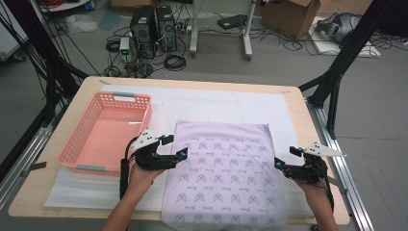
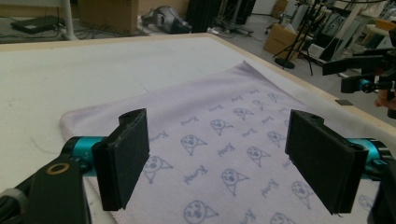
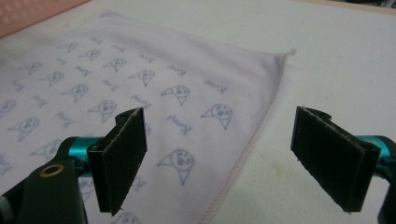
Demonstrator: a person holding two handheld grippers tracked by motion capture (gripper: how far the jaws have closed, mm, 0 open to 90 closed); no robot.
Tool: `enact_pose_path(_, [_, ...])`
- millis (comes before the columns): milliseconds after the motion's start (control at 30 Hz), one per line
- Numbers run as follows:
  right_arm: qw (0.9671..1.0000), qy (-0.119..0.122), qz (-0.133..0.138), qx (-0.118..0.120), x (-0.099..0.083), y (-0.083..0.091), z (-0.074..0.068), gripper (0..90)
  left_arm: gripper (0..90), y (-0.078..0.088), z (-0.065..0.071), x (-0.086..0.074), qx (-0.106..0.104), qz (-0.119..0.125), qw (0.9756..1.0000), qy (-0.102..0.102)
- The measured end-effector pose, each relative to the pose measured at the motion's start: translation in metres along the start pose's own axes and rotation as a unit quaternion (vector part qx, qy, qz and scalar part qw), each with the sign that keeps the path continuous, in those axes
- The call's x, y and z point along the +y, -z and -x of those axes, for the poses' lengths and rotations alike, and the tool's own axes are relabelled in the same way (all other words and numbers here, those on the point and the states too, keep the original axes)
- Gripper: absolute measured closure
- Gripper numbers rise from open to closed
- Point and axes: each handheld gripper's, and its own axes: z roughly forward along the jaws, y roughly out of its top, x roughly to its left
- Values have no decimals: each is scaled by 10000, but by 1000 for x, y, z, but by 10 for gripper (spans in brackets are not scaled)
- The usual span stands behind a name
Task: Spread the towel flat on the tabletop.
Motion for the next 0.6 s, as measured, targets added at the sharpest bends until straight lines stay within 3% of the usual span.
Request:
enact_pose_path(100, [10000, 83, 34, 23, 1, 1, -4, 172, 225, 4, 1, -1, 56, -55, 9999, -87])
enact_pose_path(300, [9998, 134, 113, 17, 1, 6, -8, 172, 227, 4, 1, -11, 29, -169, 9999, 0])
enact_pose_path(600, [9999, 22, 120, -14, -4, 8, -5, 172, 230, 3, 2, -12, 52, -148, 9999, 50])
